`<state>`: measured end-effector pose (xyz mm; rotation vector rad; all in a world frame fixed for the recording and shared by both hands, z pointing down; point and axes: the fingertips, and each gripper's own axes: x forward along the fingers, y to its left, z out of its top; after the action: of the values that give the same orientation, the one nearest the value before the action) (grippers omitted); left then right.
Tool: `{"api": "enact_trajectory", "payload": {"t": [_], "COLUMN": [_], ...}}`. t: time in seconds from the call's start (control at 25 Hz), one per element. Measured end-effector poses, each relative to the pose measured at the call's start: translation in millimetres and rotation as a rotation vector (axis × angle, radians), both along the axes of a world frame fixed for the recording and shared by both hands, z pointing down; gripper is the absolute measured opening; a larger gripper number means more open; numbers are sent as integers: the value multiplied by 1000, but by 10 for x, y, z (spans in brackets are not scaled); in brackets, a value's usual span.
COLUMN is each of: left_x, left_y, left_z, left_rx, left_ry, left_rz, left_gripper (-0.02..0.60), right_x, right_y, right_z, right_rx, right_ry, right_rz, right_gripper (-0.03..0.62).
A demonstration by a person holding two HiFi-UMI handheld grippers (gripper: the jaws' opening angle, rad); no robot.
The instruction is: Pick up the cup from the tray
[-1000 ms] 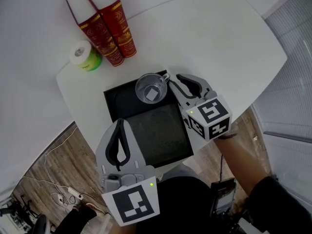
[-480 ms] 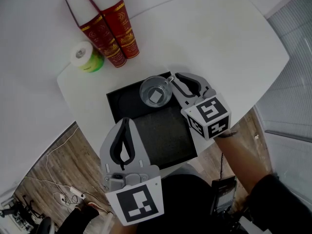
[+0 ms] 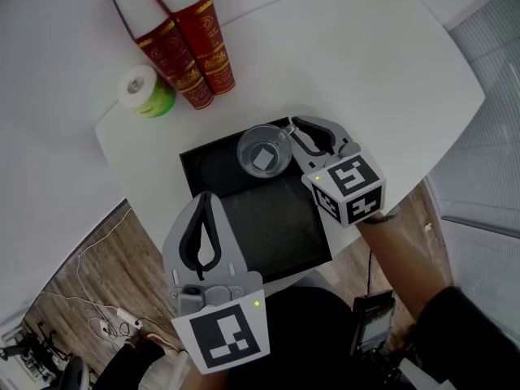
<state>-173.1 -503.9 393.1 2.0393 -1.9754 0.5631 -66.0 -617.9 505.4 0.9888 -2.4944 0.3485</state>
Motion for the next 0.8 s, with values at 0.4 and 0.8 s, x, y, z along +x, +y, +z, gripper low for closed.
{"api": "enact_trajectory", "payload": {"t": [0.4, 0.8], "left_x": [-30, -50], "left_y": [-15, -31], "left_z": [9, 16], "left_rx": [-7, -8], "left_ry": [-10, -19], "left_rz": [-10, -19], "left_gripper": [5, 5], "right_x": [-24, -46], "right_y": [-61, -50], "right_z": [29, 56], "right_rx": [-1, 8], "right_ry": [7, 4], "right_rz": [0, 5], "right_gripper": [91, 48]}}
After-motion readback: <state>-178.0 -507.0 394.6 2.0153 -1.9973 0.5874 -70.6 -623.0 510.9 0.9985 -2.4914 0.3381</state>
